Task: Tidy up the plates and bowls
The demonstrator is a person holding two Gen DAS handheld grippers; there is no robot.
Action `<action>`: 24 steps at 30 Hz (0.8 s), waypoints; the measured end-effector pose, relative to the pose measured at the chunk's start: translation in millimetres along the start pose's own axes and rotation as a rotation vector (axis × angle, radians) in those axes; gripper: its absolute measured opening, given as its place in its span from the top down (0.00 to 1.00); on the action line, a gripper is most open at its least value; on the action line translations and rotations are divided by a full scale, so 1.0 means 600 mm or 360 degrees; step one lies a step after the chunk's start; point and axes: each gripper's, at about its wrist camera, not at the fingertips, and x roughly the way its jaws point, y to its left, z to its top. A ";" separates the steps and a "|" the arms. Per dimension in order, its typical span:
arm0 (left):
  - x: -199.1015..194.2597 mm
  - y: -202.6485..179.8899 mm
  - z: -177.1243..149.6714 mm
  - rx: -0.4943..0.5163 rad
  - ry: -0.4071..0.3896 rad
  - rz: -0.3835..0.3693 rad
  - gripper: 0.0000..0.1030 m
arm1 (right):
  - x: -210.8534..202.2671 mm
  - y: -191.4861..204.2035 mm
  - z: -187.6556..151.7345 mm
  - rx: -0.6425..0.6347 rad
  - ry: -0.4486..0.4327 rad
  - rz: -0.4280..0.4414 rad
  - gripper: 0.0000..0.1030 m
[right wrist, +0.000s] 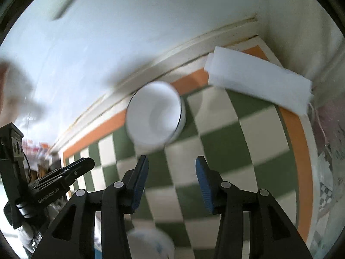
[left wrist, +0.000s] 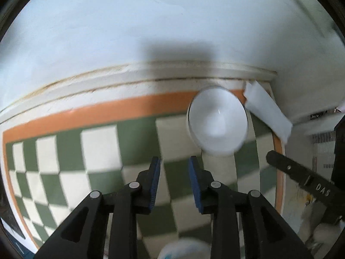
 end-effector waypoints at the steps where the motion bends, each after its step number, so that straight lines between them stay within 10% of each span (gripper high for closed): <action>1: 0.017 -0.002 0.017 -0.0012 0.0017 -0.0005 0.76 | 0.018 -0.005 0.020 0.0018 0.0004 -0.0006 0.53; 8: 0.124 -0.019 0.082 -0.0002 0.0175 -0.0015 0.76 | 0.119 -0.024 0.092 0.0058 0.0087 -0.0011 0.54; 13: 0.161 -0.037 0.086 0.0084 0.0193 0.0029 0.88 | 0.156 -0.019 0.104 0.0021 0.0112 -0.0052 0.88; 24: 0.133 -0.062 0.045 0.0167 0.0088 0.0081 0.89 | 0.161 0.015 0.097 -0.0055 0.0093 -0.0107 0.90</action>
